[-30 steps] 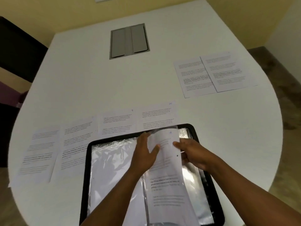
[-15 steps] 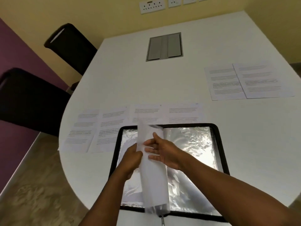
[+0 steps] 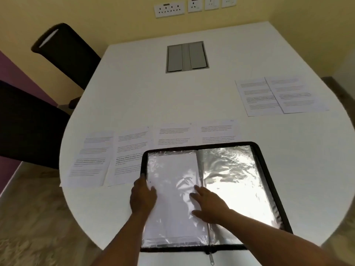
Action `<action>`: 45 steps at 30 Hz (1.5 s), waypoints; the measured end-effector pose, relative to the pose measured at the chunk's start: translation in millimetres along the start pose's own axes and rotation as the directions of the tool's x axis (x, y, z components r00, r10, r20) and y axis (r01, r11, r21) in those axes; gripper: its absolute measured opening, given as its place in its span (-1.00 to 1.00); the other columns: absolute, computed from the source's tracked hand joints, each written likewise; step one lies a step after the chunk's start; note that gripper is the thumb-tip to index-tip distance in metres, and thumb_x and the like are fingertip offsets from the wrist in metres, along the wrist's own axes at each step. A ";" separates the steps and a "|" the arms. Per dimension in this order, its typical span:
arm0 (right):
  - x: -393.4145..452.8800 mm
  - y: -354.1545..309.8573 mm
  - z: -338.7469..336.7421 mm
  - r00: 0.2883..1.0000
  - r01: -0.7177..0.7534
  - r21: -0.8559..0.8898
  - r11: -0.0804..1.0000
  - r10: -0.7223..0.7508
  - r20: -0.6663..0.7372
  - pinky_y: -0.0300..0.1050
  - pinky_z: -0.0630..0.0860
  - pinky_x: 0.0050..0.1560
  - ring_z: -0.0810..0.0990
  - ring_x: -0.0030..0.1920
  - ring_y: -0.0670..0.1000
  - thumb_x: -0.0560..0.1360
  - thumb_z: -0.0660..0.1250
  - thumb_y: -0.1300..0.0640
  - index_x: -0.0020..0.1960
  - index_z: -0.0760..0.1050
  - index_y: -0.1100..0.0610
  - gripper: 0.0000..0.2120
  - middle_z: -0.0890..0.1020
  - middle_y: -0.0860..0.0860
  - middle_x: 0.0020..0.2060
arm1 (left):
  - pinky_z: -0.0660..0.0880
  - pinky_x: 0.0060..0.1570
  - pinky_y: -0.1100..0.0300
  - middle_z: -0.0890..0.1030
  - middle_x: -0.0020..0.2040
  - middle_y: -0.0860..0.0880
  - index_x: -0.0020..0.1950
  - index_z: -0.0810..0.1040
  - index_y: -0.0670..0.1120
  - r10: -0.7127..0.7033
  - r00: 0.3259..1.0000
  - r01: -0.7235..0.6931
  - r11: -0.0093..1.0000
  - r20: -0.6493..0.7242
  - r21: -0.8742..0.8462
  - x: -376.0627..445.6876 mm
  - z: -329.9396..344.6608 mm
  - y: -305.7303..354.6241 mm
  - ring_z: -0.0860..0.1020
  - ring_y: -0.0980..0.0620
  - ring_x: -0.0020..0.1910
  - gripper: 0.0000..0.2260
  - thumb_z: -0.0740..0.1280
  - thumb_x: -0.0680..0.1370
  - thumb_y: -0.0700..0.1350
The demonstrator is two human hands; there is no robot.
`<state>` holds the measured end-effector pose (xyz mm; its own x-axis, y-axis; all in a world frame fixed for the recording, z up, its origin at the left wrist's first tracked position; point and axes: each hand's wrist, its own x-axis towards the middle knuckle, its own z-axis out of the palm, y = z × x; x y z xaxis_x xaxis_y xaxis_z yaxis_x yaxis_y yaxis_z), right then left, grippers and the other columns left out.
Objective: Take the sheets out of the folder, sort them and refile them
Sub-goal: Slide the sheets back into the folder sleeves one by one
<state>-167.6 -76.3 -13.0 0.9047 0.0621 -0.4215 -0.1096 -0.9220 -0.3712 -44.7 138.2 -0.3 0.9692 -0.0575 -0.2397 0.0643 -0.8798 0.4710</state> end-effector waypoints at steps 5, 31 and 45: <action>0.5 -13.5 23.3 0.995 -0.097 -0.080 0.992 0.096 -0.007 0.02 0.01 0.54 -0.12 0.58 0.06 0.57 0.19 -0.22 0.59 -0.05 -0.03 -0.28 -0.15 0.00 0.59 | 0.10 0.48 -0.02 -0.07 0.59 -0.06 0.58 0.01 0.06 0.402 0.863 -0.483 0.835 0.307 0.265 -10.4 31.5 -0.8 0.00 -0.11 0.56 -0.36 0.09 0.57 0.24; 1.0 184.7 -96.0 0.711 -0.255 0.449 0.856 0.481 -0.513 -0.06 0.30 0.40 0.43 0.38 0.09 0.52 0.03 -0.31 0.42 0.40 0.15 -0.31 0.50 0.08 0.35 | 0.36 0.30 0.17 0.49 0.33 -0.05 0.37 0.43 -0.11 0.417 0.880 -0.375 0.904 0.229 -0.205 8.7 117.1 251.6 0.43 -0.03 0.33 -0.57 0.36 0.54 0.01; 81.0 375.9 -179.1 0.745 -0.364 0.451 0.815 0.546 -0.384 -0.03 -0.06 0.53 -0.03 0.57 0.03 0.63 0.01 -0.22 0.60 -0.03 0.11 -0.34 -0.01 0.04 0.59 | 0.10 0.49 0.07 0.11 0.57 -0.01 0.55 0.16 0.01 0.480 0.815 -0.487 0.871 0.324 -0.064 111.0 213.8 427.3 0.10 0.01 0.54 -0.51 0.18 0.64 0.00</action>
<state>-61.7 -486.3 -38.5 0.7721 -0.6038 -0.1984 -0.6045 -0.6014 -0.5224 39.4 -345.0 -7.1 0.7438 -0.6222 -0.2443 -0.4012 -0.7079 0.5813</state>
